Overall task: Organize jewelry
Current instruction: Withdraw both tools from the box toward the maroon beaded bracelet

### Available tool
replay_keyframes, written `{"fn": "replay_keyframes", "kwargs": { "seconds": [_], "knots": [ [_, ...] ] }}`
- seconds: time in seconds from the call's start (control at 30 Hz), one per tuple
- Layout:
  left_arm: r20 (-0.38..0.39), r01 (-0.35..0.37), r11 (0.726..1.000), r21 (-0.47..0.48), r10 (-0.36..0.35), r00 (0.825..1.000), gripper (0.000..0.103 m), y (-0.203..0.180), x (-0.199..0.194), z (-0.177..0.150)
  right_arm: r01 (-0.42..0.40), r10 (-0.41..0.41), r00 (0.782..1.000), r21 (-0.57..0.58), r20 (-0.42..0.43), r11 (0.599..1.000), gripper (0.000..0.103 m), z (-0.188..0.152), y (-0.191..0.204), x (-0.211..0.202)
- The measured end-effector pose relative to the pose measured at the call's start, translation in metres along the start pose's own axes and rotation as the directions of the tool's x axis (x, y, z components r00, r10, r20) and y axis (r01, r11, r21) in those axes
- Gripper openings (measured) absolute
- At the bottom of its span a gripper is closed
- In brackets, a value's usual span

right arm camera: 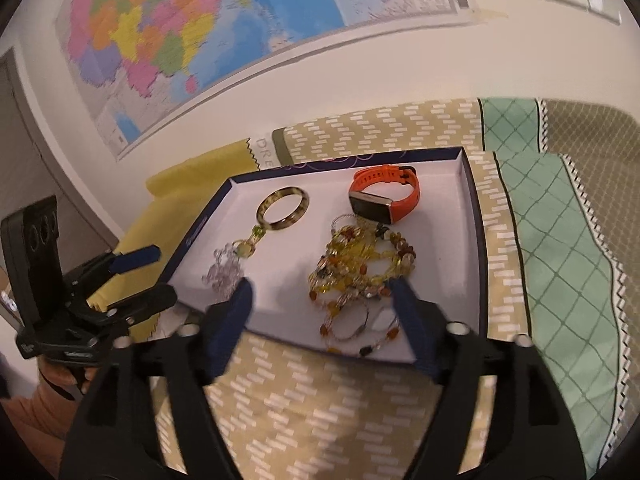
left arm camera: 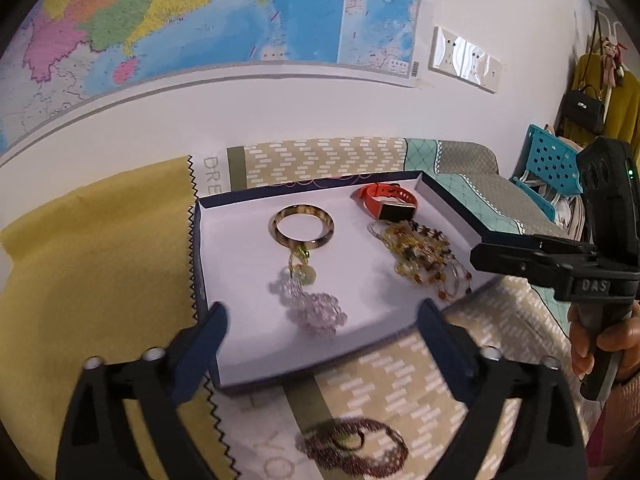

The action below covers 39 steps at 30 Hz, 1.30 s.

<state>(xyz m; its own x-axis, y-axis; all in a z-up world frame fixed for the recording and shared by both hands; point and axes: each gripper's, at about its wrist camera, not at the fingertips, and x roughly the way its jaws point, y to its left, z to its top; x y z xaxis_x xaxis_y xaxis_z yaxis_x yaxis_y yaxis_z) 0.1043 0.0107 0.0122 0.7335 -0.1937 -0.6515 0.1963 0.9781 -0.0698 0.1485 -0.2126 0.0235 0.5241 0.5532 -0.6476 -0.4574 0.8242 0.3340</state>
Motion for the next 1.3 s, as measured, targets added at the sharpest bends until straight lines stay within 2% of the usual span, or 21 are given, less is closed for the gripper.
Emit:
{"fn": "replay_keyframes", "kwargs": {
  "seconds": [0.1,0.13,0.27,0.37,0.5,0.63,0.73,0.8,0.93,1.03,1.3],
  "knots": [
    [0.017,-0.003,1.000,0.006,0.003,1.000,0.096,-0.007,-0.010,-0.007,0.015,-0.014,0.999,-0.024,0.041,1.000,0.097,-0.010,0.009,-0.009],
    [0.016,-0.001,1.000,0.007,0.001,1.000,0.096,-0.008,-0.011,-0.010,0.016,-0.014,0.999,-0.041,0.045,0.999,0.097,-0.014,0.013,-0.011],
    [0.019,-0.017,1.000,-0.003,0.017,1.000,0.096,-0.014,-0.016,-0.018,0.034,-0.032,0.999,-0.087,0.028,0.996,0.097,-0.027,0.026,-0.015],
    [0.001,0.002,1.000,-0.018,-0.002,1.000,0.096,-0.018,-0.019,-0.025,0.029,-0.027,0.999,-0.061,0.036,0.998,0.097,-0.035,0.027,-0.022],
    [0.002,-0.027,0.999,-0.031,0.027,1.000,0.096,-0.021,-0.025,-0.032,0.042,-0.041,0.999,-0.039,0.033,0.998,0.097,-0.044,0.026,-0.029],
    [-0.013,0.016,0.998,-0.063,-0.017,1.000,0.096,-0.021,-0.028,-0.039,0.069,-0.069,0.998,-0.050,0.004,0.996,0.097,-0.053,0.031,-0.029],
    [-0.005,-0.027,0.998,-0.056,0.027,1.000,0.096,-0.022,-0.030,-0.044,0.074,-0.074,0.997,-0.033,-0.001,0.997,0.097,-0.060,0.030,-0.029],
    [-0.002,-0.027,0.998,-0.060,0.027,1.000,0.096,-0.022,-0.030,-0.046,0.045,-0.046,0.999,-0.026,-0.021,0.999,0.097,-0.066,0.030,-0.028],
    [-0.003,-0.037,0.997,-0.071,0.037,0.999,0.096,-0.023,-0.033,-0.052,0.062,-0.060,0.998,-0.059,0.035,0.996,0.097,-0.074,0.036,-0.035],
    [-0.004,-0.041,0.996,-0.080,0.041,0.999,0.096,-0.024,-0.035,-0.055,0.031,-0.031,0.999,-0.036,0.010,0.999,0.097,-0.075,0.035,-0.032],
    [0.006,-0.066,0.995,-0.080,0.067,0.998,0.096,-0.026,-0.043,-0.060,-0.039,0.039,0.999,-0.071,-0.012,0.997,0.097,-0.081,0.049,-0.029]
  ]
}}
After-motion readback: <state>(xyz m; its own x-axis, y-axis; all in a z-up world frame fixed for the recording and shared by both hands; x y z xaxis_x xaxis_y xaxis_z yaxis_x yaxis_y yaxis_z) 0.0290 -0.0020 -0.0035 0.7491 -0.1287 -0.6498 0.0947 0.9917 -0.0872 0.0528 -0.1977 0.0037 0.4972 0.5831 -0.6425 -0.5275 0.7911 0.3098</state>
